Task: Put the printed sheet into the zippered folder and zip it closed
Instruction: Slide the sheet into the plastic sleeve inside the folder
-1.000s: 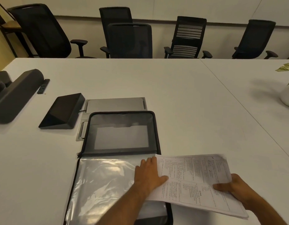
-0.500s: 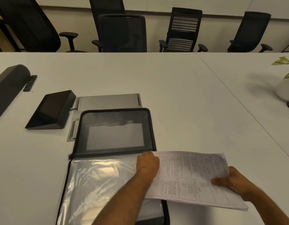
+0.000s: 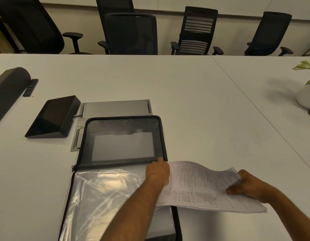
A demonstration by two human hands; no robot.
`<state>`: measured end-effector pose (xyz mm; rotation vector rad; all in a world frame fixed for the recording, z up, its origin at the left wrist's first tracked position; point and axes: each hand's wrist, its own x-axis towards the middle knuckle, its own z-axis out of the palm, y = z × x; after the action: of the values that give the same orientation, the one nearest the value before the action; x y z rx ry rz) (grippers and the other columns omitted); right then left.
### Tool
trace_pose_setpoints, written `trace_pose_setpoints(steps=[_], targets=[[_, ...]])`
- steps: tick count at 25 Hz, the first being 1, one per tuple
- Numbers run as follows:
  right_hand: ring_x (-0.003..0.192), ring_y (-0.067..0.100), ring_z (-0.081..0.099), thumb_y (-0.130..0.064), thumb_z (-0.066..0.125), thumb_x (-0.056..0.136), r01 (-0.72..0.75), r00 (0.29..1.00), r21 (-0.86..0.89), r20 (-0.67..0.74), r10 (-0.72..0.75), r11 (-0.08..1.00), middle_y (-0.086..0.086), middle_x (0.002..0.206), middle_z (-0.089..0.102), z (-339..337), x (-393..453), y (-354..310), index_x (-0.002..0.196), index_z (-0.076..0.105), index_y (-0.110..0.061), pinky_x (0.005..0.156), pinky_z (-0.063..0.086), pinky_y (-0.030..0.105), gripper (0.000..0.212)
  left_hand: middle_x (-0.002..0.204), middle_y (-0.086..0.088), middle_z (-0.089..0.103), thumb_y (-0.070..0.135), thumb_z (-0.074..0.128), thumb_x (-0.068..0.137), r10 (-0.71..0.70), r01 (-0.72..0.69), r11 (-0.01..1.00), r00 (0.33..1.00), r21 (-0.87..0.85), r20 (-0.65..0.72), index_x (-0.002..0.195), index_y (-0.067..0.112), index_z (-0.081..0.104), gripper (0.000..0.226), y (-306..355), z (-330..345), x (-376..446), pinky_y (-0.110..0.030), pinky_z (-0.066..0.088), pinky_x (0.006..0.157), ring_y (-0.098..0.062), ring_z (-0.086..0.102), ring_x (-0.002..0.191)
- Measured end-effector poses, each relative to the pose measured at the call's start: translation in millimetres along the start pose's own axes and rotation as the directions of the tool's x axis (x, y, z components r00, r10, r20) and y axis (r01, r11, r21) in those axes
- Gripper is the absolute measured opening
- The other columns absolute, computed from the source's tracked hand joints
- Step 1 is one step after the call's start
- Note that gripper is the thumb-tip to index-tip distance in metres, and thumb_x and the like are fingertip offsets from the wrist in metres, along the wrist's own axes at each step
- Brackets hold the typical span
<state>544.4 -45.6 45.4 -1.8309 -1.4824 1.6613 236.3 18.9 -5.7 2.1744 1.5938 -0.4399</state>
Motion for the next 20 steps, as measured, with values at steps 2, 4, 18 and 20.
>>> trace_pose_setpoints(steps=[2,4,18,20], targets=[[0.073,0.026,0.067,-0.008,0.079,0.073,0.010,0.999,-0.039,0.037,-0.009,0.999,0.017,0.079,0.071,-5,4,-4,0.082,0.074,0.003,0.062,0.050,0.028,0.016,0.124,-0.010,0.048,0.019,0.068,0.088,0.004,-0.004,1.000,1.000,-0.006,-0.002,0.133,0.010,0.048,0.049,-1,-2,0,-0.035,0.052,0.081,-0.025,0.059,0.103],[0.074,0.027,0.069,-0.009,0.077,0.075,0.025,0.997,-0.064,0.074,-0.020,0.998,0.015,0.081,0.072,-8,6,-10,0.085,0.075,-0.001,0.063,0.051,0.030,0.013,0.124,-0.010,0.049,0.020,0.068,0.088,0.026,-0.026,0.997,1.000,0.076,0.003,0.132,0.009,0.050,0.049,0,-1,-1,-0.033,0.050,0.073,-0.025,0.060,0.099],[0.083,0.050,0.067,-0.007,0.063,0.060,-0.095,0.979,0.343,-0.139,0.151,0.934,0.030,0.097,0.070,30,28,9,0.109,0.059,0.008,0.072,0.057,0.056,0.052,0.158,-0.019,0.021,0.034,0.075,0.080,-0.029,0.054,0.967,0.994,-0.248,0.103,0.153,0.008,-0.012,0.116,24,32,-30,-0.037,0.057,0.083,-0.024,0.064,0.100],[0.090,0.049,0.066,-0.007,0.066,0.065,-0.062,0.987,0.376,-0.113,0.112,0.925,0.028,0.103,0.070,38,28,11,0.111,0.061,0.007,0.078,0.054,0.060,0.049,0.153,-0.015,0.032,0.034,0.078,0.077,-0.056,0.094,0.931,0.992,-0.353,0.115,0.149,0.010,-0.025,0.128,28,41,-34,-0.036,0.058,0.082,-0.020,0.065,0.094]])
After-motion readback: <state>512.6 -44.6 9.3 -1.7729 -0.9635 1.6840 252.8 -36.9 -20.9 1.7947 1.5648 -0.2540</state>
